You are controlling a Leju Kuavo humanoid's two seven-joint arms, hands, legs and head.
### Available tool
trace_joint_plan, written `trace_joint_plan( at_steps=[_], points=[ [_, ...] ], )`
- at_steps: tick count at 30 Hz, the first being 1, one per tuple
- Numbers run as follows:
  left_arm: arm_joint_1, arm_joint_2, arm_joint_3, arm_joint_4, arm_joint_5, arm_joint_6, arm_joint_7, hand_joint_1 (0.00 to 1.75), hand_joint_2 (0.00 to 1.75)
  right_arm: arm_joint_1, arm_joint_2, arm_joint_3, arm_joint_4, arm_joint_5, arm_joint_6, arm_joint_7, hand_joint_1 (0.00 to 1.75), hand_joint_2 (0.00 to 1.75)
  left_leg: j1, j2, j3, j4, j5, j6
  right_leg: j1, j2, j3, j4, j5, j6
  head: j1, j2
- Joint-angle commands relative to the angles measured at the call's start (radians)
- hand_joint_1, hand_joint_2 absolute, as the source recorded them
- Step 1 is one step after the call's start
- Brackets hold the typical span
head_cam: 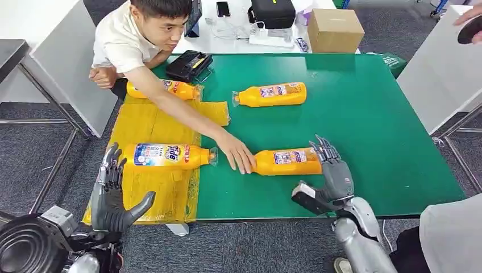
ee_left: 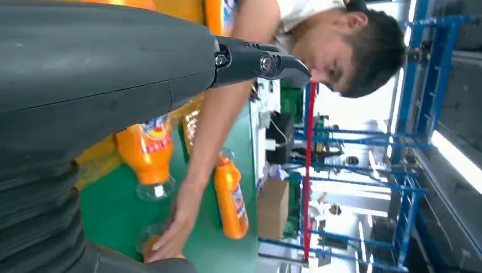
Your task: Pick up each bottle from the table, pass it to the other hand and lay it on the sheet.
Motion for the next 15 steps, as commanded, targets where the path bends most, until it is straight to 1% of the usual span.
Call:
trace_joint_plan(
  at_steps=[1,2,3,4,7,14,15],
  points=[
    [-0.102,-0.003,-0.052,0.126,-0.016,0.01,0.014,0.0,1.75,-0.279,-0.009,0.102,0.455,0.107,-0.037,0.074,0.0,1.75,-0.002,0.003,0.005,-0.002,0.0,0.0,-0.001,0.002,0.003,-0.001,0.001,0.0,0.0,0.0],
    [-0.102,-0.003,-0.052,0.126,-0.016,0.01,0.014,0.0,1.75,-0.279,-0.009,0.102,0.455,0.107,-0.037,0.074,0.0,1.75,-0.001,0.002,0.004,-0.001,0.0,0.0,-0.001,0.001,0.003,-0.001,0.001,0.0,0.0,0.0],
    [-0.107,-0.002,-0.056,0.133,-0.016,0.01,0.014,0.0,1.75,-0.299,-0.008,0.116,0.492,0.128,-0.036,0.088,0.0,1.75,-0.002,0.002,0.005,-0.002,0.0,0.0,-0.001,0.001,0.004,-0.002,0.001,0.0,0.0,0.0],
    [-0.112,-0.002,-0.059,0.139,-0.016,0.009,0.014,0.0,1.75,-0.316,-0.003,0.116,0.514,0.129,-0.019,0.101,0.0,1.75,-0.001,0.001,0.004,-0.002,0.001,0.0,-0.001,-0.001,0.004,-0.001,0.0,0.0,0.0,0.0],
    [-0.149,-0.007,-0.07,0.18,-0.009,0.004,0.021,0.0,1.75,-0.389,0.018,0.13,0.609,0.153,0.036,0.154,0.0,1.75,-0.001,0.001,0.002,-0.001,0.001,0.0,-0.001,0.001,0.002,0.0,0.001,0.0,0.0,0.0],
    [-0.156,-0.01,-0.072,0.188,-0.008,0.004,0.021,0.0,1.75,-0.392,0.02,0.131,0.613,0.155,0.034,0.156,0.0,1.75,-0.001,0.0,0.002,-0.001,0.001,0.0,-0.001,0.0,0.002,0.0,0.0,0.0,0.0,0.0],
    [-0.156,-0.01,-0.072,0.188,-0.008,0.004,0.021,0.0,1.75,-0.392,0.02,0.131,0.613,0.155,0.034,0.156,0.0,1.75,-0.001,0.001,0.004,-0.001,0.0,0.0,-0.001,0.0,0.003,0.0,0.0,0.0,0.0,0.0]
  ],
)
